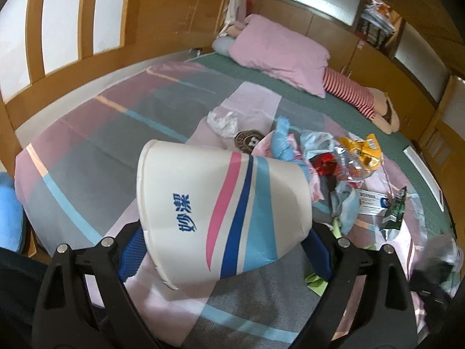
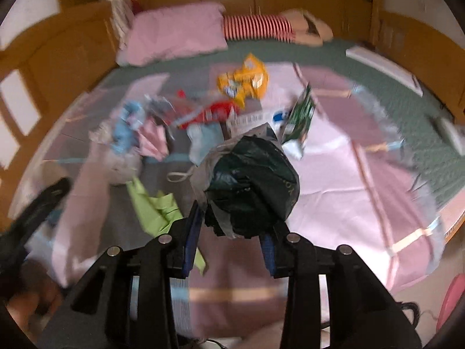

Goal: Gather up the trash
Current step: 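Grasp the dark plastic bag with the right gripper while the left gripper holds the cup, then drop the dark bag and white cup into the trash basket with both grippers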

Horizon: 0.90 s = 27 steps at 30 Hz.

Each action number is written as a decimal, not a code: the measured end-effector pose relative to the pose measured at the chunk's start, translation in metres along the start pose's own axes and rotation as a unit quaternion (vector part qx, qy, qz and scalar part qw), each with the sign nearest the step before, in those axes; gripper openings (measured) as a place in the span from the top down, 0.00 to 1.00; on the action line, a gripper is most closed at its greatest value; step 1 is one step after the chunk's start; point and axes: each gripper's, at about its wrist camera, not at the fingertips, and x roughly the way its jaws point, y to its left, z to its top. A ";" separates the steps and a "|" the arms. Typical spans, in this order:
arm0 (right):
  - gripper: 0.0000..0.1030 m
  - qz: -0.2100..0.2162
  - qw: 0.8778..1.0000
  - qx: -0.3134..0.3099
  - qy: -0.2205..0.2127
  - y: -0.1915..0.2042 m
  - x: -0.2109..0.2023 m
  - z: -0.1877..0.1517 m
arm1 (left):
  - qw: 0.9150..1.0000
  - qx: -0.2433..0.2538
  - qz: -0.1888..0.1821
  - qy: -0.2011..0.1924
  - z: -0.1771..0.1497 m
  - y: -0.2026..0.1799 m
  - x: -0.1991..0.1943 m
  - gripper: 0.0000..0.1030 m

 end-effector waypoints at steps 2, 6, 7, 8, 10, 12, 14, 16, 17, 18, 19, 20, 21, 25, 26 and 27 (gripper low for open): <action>0.63 0.012 1.000 -0.010 -0.014 -0.007 -0.030 -0.005 | 1.000 0.003 -0.019 -0.012 -0.001 0.000 -0.009 0.12; 0.63 0.022 0.999 -0.034 -0.004 -0.028 -0.078 -0.031 | 0.995 0.010 -0.087 -0.042 -0.010 0.001 -0.038 0.12; 0.63 0.021 0.999 -0.039 0.003 -0.032 -0.084 -0.039 | 0.994 0.017 -0.097 -0.053 -0.013 0.000 -0.046 0.12; 0.63 0.021 0.999 -0.042 0.010 -0.035 -0.087 -0.046 | 0.992 0.024 -0.111 -0.063 -0.017 -0.001 -0.054 0.12; 0.63 0.021 0.998 -0.048 0.036 -0.045 -0.093 -0.067 | 0.988 0.032 -0.134 -0.065 -0.024 -0.003 -0.062 0.12; 0.63 0.020 0.997 -0.053 0.061 -0.053 -0.093 -0.086 | 0.986 0.038 -0.155 -0.057 -0.031 -0.005 -0.066 0.12; 0.63 0.024 0.995 -0.051 0.083 -0.060 -0.090 -0.101 | 0.983 0.044 -0.173 -0.047 -0.036 -0.007 -0.068 0.12; 0.63 0.035 0.992 -0.045 0.112 -0.065 -0.083 -0.114 | 0.980 0.052 -0.187 -0.038 -0.040 -0.010 -0.069 0.12; 0.60 0.036 0.991 -0.043 0.117 -0.065 -0.083 -0.119 | 0.979 0.055 -0.192 -0.034 -0.041 -0.011 -0.069 0.12; 0.52 0.041 0.990 -0.043 0.124 -0.065 -0.083 -0.122 | 0.978 0.058 -0.197 -0.031 -0.043 -0.012 -0.070 0.12; 0.45 0.047 0.989 -0.046 0.130 -0.064 -0.084 -0.124 | 0.977 0.062 -0.204 -0.026 -0.045 -0.014 -0.070 0.12; 0.32 0.049 0.989 -0.053 0.126 -0.062 -0.088 -0.124 | 0.976 0.065 -0.208 -0.021 -0.047 -0.015 -0.071 0.12; 0.23 0.045 0.991 -0.061 0.112 -0.059 -0.095 -0.123 | 0.975 0.066 -0.210 -0.019 -0.049 -0.015 -0.071 0.12; 0.16 0.050 0.995 -0.069 0.060 -0.060 -0.123 -0.114 | 0.970 0.077 -0.231 -0.003 -0.057 -0.020 -0.074 0.12; 0.16 0.048 0.996 -0.064 0.046 -0.062 -0.129 -0.111 | 0.967 0.081 -0.243 0.003 -0.059 -0.021 -0.074 0.12; 0.15 0.047 0.997 -0.056 0.030 -0.067 -0.136 -0.107 | 0.961 0.085 -0.262 0.014 -0.061 -0.023 -0.074 0.12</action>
